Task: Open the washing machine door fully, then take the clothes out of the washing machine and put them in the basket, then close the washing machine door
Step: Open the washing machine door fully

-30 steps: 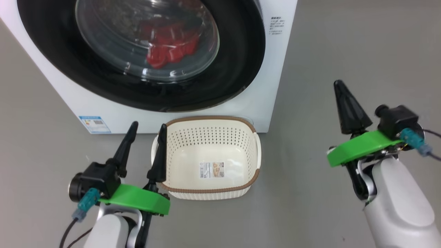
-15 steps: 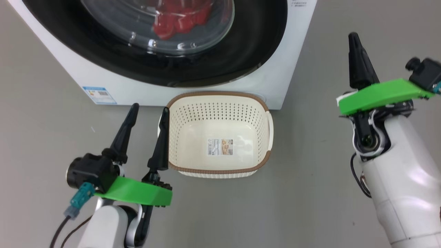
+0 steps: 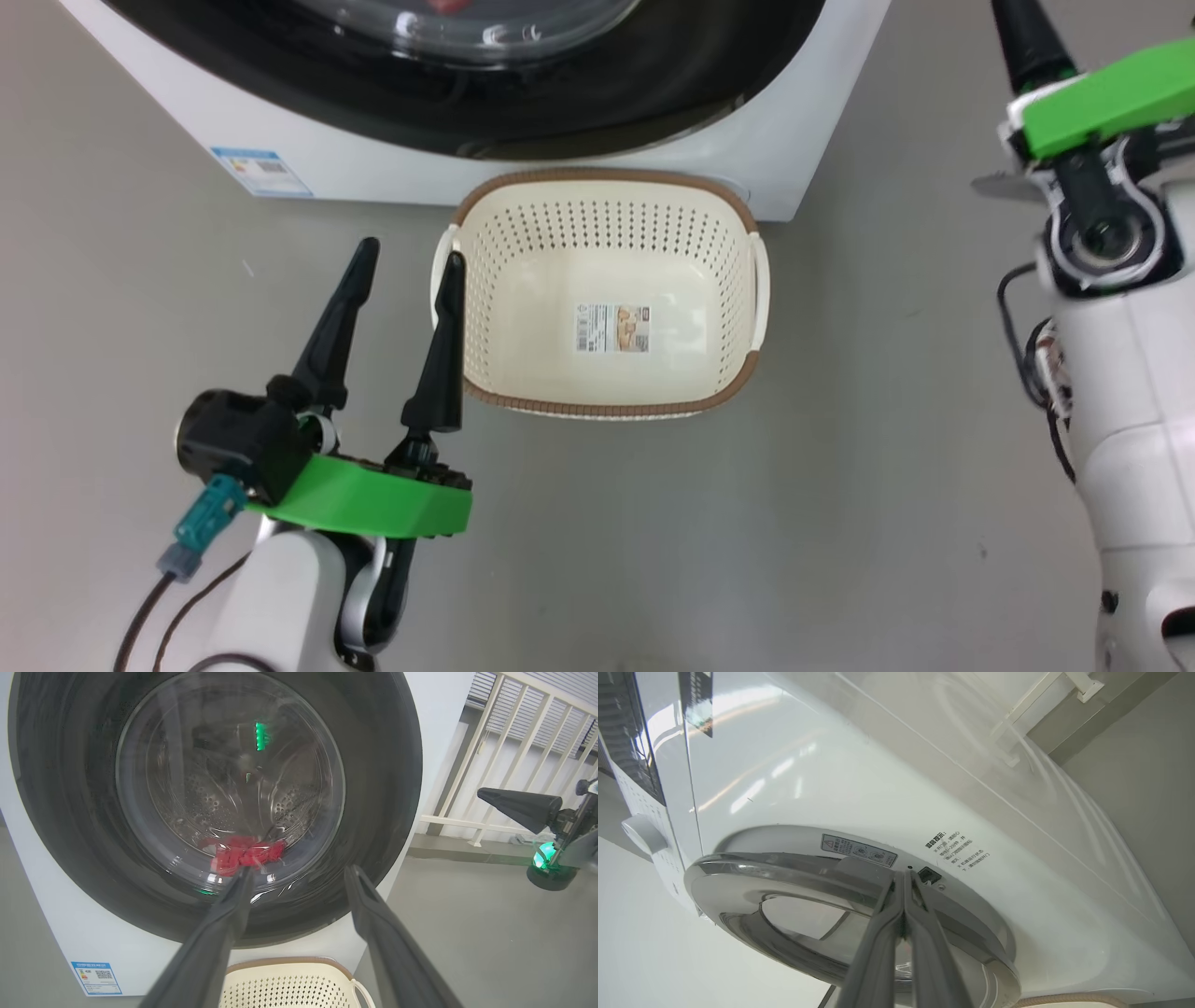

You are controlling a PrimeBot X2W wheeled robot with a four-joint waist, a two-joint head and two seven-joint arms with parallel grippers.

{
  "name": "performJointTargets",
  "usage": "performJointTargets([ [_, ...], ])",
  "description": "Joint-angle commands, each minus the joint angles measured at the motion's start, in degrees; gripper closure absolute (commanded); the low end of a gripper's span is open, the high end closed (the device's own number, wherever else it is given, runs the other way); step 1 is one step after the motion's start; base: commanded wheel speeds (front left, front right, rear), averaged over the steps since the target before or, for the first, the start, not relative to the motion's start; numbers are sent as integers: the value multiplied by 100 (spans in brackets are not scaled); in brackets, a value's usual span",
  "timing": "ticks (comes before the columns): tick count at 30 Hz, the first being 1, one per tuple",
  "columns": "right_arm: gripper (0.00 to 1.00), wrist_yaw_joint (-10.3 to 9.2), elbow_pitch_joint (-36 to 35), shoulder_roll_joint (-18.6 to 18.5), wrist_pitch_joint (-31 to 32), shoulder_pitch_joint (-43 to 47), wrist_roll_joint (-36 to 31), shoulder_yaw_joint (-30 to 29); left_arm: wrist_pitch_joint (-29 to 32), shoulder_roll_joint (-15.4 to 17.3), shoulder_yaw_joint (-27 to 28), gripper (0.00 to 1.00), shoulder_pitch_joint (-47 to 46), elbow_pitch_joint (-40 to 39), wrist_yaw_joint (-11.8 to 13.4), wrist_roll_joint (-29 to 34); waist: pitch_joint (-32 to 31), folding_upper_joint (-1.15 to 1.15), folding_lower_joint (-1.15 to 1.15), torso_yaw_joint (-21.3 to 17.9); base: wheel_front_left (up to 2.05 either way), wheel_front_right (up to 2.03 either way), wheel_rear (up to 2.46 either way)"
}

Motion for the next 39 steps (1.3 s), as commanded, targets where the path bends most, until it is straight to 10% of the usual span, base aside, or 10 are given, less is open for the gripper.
performJointTargets([
  [1,100,28,-155,62,174,-243,202,13,-45,106,166,0,-146,-185,-45,14,215,-1,0,72,0,0,0],
  [39,100,28,1094,-168,2488,-2476,1005,-362,-45,106,-15,0,-534,-409,-87,-195,1260,-1,0,518,0,0,0],
])
